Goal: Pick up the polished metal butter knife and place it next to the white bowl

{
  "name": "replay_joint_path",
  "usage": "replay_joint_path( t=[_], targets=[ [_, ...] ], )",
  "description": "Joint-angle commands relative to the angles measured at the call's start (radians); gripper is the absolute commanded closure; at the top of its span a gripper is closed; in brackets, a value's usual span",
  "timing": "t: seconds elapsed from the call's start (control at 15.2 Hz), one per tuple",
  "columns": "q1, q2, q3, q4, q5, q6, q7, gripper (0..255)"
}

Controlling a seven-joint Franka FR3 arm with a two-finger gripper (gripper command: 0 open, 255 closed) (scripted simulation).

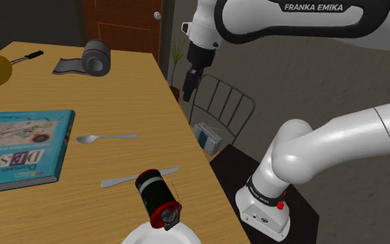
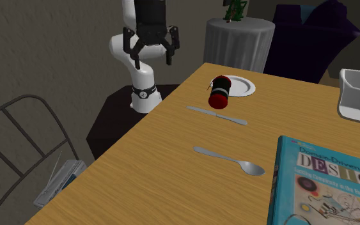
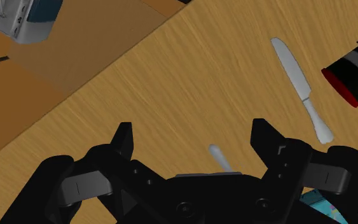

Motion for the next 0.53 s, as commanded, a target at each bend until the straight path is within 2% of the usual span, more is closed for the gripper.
replay_joint_path(
  t=[0.0, 0.46],
  targets=[
    [0.037, 0.023, 0.022, -0.03, 0.018, 0.044, -0.025, 0],
    [0.152, 0.124, 0.081, -0.106, 0.07, 0.189, -0.132, 0]
  ],
)
